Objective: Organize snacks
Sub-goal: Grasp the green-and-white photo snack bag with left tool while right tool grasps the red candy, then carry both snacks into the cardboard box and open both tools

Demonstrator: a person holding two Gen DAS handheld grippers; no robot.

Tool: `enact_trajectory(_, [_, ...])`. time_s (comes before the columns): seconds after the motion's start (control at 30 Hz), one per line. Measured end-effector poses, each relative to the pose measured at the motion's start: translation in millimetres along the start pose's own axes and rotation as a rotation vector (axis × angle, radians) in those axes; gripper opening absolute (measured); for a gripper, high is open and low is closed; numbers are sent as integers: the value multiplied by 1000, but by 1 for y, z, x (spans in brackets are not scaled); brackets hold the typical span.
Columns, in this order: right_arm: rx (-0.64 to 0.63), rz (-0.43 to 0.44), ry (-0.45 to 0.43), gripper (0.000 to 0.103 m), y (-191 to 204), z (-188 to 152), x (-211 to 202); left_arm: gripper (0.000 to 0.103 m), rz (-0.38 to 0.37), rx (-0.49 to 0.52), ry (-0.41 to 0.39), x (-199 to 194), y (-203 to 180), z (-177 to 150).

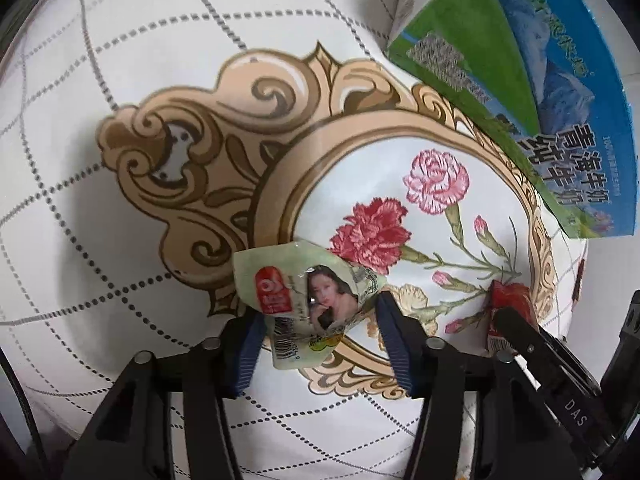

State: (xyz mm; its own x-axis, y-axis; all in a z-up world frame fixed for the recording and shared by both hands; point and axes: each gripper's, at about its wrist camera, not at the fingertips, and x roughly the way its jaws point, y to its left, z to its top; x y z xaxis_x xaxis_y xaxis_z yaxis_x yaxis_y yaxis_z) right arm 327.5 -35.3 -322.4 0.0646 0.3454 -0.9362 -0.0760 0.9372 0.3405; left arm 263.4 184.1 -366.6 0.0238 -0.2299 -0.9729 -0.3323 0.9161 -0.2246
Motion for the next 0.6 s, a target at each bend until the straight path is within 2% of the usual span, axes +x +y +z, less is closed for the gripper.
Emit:
enact_trajectory(0.1, [3, 4, 6, 41, 0, -2, 1, 50, 7, 18, 8, -4, -4, 5])
enact_trajectory(0.17, [7, 7, 9, 41, 0, -1, 2, 57, -42, -28, 33, -4, 0, 16])
enact_trajectory(0.23, [14, 9, 10, 41, 0, -1, 4, 58, -109, -99, 46, -3, 14, 23])
enact_trajectory(0.33, [16, 9, 10, 41, -1, -1, 4, 58, -139, -155, 49, -5, 26, 27])
enact_trajectory(0.47, [5, 5, 11, 41, -1, -1, 3, 52, -77, -126, 3, -15, 25, 26])
enact_trajectory(0.6, [-8, -1, 5, 41, 3, -3, 1, 43, -35, -60, -23, -17, 3, 20])
